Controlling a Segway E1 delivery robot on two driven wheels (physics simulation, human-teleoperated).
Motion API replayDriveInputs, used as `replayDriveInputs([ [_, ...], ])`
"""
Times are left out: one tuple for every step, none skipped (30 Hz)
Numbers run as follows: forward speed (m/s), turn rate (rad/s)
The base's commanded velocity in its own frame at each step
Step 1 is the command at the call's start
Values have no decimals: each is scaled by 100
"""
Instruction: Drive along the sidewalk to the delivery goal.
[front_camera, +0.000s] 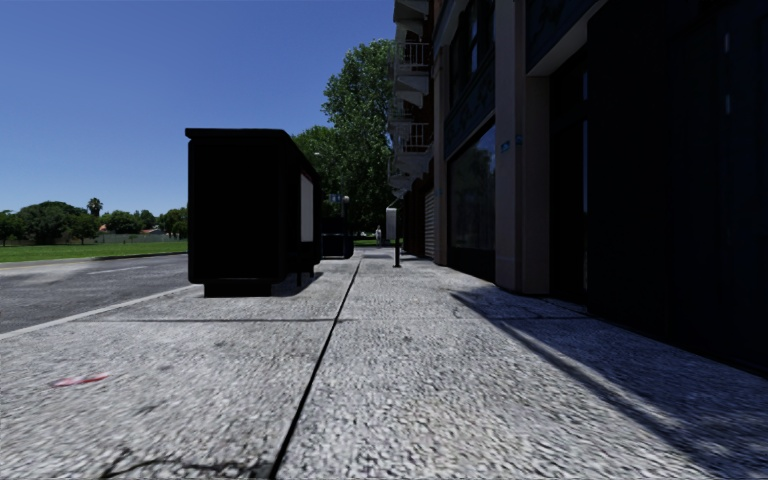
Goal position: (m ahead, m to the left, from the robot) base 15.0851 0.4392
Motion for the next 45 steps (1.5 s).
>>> replayDriveInputs([
  [200, 0],
  [200, 0],
  [200, 0],
  [200, 0],
  [200, 0],
  [200, 0],
  [200, 0],
  [200, 0],
  [200, 0],
  [200, 0],
  [200, 0],
  [200, 0],
  [200, 0],
  [200, 0],
  [200, 0],
  [200, 0],
  [200, 0],
  [200, 0],
  [200, 0],
  [200, 0],
  [200, 0],
  [200, 0],
  [200, 0],
  [200, 0],
  [200, 0],
  [200, 0],
  [200, 0],
  [200, 0],
  [200, 0],
  [200, 0],
  [200, 0],
  [200, 0],
  [200, 0],
  [200, 0],
  [200, 0],
  [200, 0],
  [200, 0],
  [200, 0],
  [200, 0],
  [200, 0],
  [200, 0],
  [200, 0],
  [200, 0],
  [200, 0],
  [200, 5],
])
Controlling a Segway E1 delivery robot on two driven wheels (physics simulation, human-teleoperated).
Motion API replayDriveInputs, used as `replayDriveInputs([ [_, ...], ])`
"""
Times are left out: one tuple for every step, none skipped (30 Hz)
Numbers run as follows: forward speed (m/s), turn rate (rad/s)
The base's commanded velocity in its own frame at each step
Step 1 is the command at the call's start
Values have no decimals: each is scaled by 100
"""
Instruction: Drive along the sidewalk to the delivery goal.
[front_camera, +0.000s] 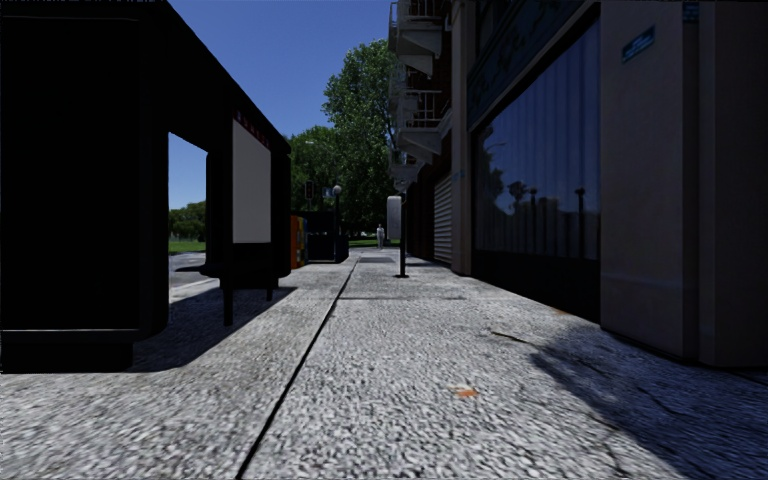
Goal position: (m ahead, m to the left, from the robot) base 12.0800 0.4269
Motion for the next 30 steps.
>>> replayDriveInputs([
  [200, 5],
  [200, 20],
  [200, 38],
  [200, 44],
  [200, 44],
  [200, 36],
  [200, 16],
  [200, 7],
  [200, 7],
  [200, 0],
  [200, 0],
  [200, 0],
  [200, 0],
  [200, 0],
  [200, 0],
  [200, 0],
  [200, 0],
  [200, 0],
  [200, 0],
  [200, 0],
  [200, 0],
  [200, 0],
  [200, 0],
  [200, 0],
  [200, 0],
  [200, 0],
  [200, 0],
  [200, 0],
  [200, 0],
  [200, 0],
])
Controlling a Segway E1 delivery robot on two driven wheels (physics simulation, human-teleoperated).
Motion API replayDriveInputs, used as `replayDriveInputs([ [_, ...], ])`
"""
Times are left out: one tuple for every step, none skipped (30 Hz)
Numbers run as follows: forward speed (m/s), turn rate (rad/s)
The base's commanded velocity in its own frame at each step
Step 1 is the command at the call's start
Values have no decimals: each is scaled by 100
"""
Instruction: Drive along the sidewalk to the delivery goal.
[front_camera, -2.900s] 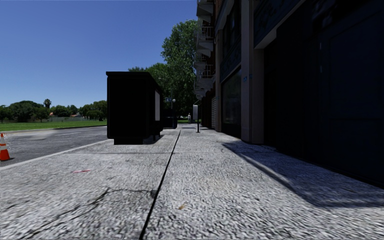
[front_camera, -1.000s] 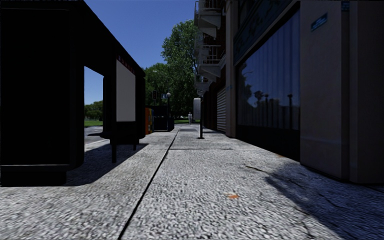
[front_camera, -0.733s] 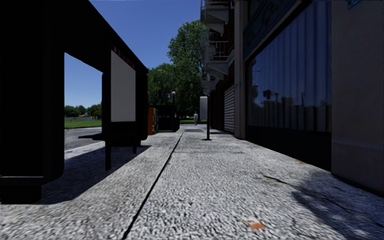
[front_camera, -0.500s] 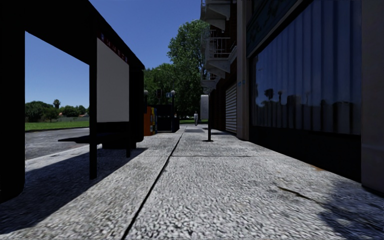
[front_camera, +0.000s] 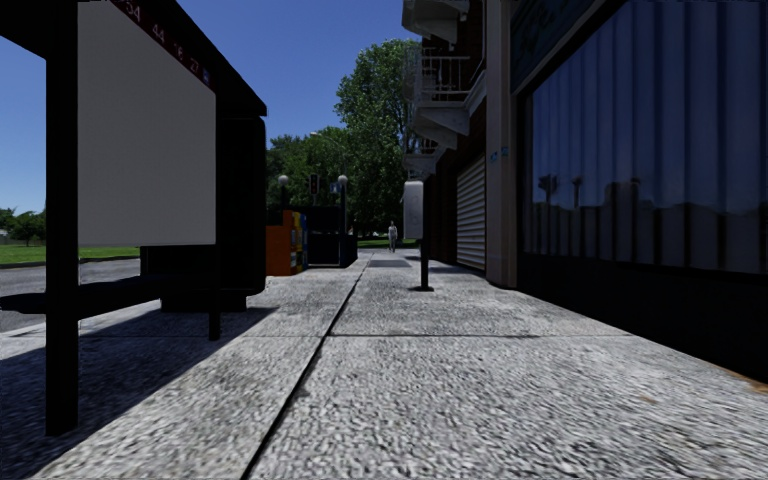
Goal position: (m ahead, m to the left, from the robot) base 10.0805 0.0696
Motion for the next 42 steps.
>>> replayDriveInputs([
  [200, 0],
  [200, 0],
  [200, 0],
  [200, 0],
  [200, 0],
  [200, 0],
  [200, 0],
  [200, 0],
  [200, 0],
  [200, 0],
  [200, 0],
  [200, 0],
  [200, 0],
  [200, 0],
  [199, 0],
  [199, 0],
  [199, 0],
  [199, 0],
  [199, 0],
  [199, 0],
  [199, 0],
  [199, 0],
  [199, 0],
  [199, 0],
  [199, 0],
  [199, 0],
  [199, 0],
  [199, 0],
  [199, 0],
  [199, 0],
  [199, 0],
  [199, 0],
  [199, 0],
  [199, 2],
  [199, 25],
  [199, 25],
  [199, 46],
  [199, 53],
  [199, 54],
  [199, 54],
  [197, 55],
  [195, 55],
])
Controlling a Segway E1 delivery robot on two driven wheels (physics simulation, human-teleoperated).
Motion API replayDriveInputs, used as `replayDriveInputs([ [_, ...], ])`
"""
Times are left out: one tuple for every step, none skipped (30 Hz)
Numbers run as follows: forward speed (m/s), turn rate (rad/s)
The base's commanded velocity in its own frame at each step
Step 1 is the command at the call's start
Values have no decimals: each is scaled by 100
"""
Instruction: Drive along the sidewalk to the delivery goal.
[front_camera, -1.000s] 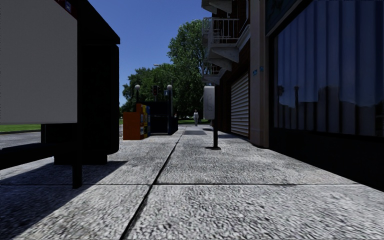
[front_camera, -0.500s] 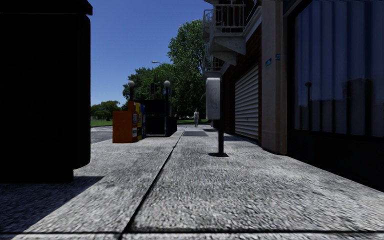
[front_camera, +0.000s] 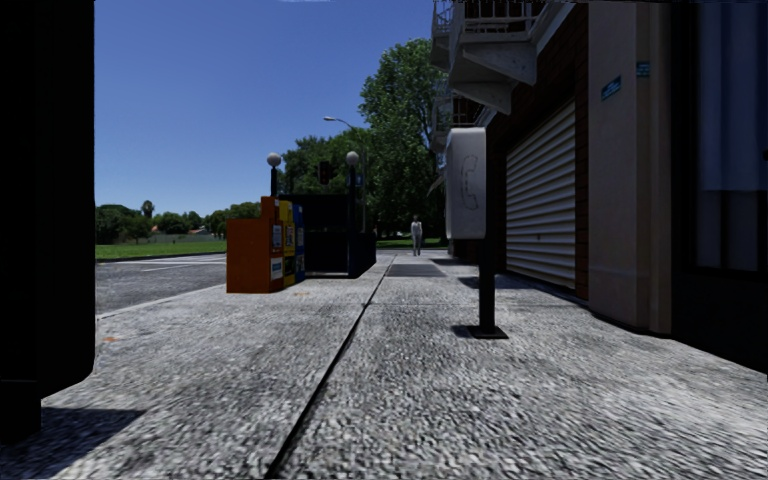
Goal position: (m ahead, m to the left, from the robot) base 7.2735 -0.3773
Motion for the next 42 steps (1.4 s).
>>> replayDriveInputs([
  [195, 55],
  [194, 54],
  [194, 48],
  [193, 46],
  [193, 46],
  [193, 45],
  [193, 45],
  [193, 35],
  [193, 35],
  [193, 0],
  [193, 0],
  [193, 0],
  [193, 0],
  [193, 0],
  [193, 0],
  [193, 0],
  [193, 0],
  [193, 0],
  [193, 0],
  [193, 0],
  [193, 0],
  [193, 0],
  [193, 0],
  [193, 0],
  [190, 0],
  [179, 0],
  [179, 0],
  [165, 0],
  [161, -1],
  [161, -1],
  [159, -2],
  [159, -5],
  [159, -17],
  [159, -25],
  [159, -25],
  [159, -27],
  [159, -28],
  [159, -28],
  [159, -28],
  [159, -28],
  [159, -28],
  [159, -28],
])
